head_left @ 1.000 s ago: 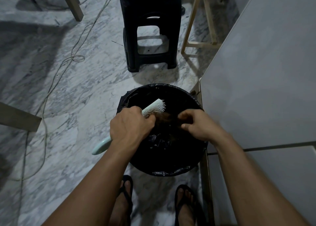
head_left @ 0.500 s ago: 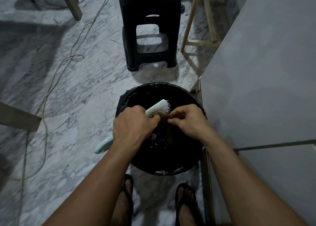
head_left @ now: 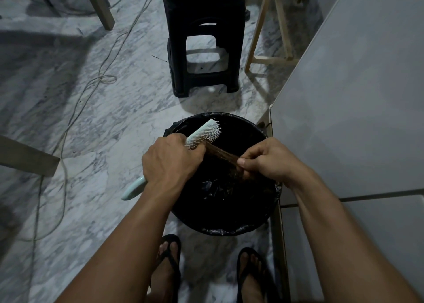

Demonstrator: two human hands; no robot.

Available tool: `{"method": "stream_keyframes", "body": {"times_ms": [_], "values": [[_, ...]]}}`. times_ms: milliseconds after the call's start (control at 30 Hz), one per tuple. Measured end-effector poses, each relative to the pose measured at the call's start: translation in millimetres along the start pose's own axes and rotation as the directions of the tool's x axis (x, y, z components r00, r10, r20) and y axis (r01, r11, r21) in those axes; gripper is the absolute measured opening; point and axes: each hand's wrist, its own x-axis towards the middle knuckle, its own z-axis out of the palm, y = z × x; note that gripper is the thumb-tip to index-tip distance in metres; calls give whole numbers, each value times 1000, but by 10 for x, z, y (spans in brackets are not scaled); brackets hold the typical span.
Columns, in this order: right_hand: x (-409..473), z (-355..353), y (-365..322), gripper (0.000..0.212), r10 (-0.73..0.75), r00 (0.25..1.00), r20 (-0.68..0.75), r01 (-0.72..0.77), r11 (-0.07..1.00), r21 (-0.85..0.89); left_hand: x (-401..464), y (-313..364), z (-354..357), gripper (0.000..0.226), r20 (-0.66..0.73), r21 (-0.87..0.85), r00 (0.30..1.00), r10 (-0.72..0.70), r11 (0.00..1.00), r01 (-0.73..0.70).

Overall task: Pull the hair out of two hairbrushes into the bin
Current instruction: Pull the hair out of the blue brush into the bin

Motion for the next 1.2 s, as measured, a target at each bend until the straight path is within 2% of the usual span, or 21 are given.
{"method": "stream_keyframes", "body": {"times_ms": [67, 133, 167, 233, 300, 400, 467, 567, 733, 933, 1000, 1067, 1133, 1200], "values": [[1, 2, 28, 17, 7, 1000, 29, -7, 1000, -6, 1, 1, 5, 39, 2, -12, 1000, 6, 1000, -6], [8, 13, 63, 7, -10, 1000, -1, 10, 999, -52, 5, 1, 22, 43, 15, -23, 1000, 16, 1000, -15], [16, 27, 61, 10, -27, 999, -27, 25, 998, -61, 11, 0, 28, 45, 19, -26, 1000, 20, 999, -19], [59, 61, 44, 31, -24, 997, -72, 25, 999, 22, 5, 1, 45, 49, 21, -29, 999, 38, 999, -37], [86, 138, -16, 31, -54, 993, -102, 67, 990, 121, -19, 30, 62, 50, 29, -45, 998, 58, 997, -57], [110, 271, -20, 23, -174, 970, -168, 178, 984, 5, -38, 75, 73, 51, 60, -93, 996, 66, 994, -61], [109, 289, 7, 12, -191, 966, -174, 181, 981, -71, -29, 84, 67, 49, 79, -105, 995, 62, 993, -53], [96, 249, 13, 24, -178, 978, -108, 167, 980, -104, -11, 73, 55, 46, 106, -117, 993, 46, 993, -33], [28, 208, -78, 25, -163, 986, 44, 165, 985, -46, 25, 42, 24, 41, 63, -144, 998, -6, 990, 15], [-13, 126, -72, 26, -53, 978, 200, 43, 998, 51, 60, -1, 37, 47, 51, -226, 998, -27, 973, 38], [-15, 120, -61, 24, -33, 981, 190, 33, 999, 0, 65, -6, 55, 57, 117, -311, 992, -40, 948, 75], [20, 128, -3, 20, -27, 995, 100, 41, 989, -140, 73, -17, 68, 56, 264, -437, 962, -65, 881, 180], [71, 123, 75, 16, -30, 999, -20, 23, 950, -312, 99, -28, 75, 40, 443, -518, 895, -38, 804, 291], [103, 135, 103, 24, -48, 992, -113, 2, 924, -382, 126, -31, 89, 19, 547, -528, 837, 18, 783, 328]]}}
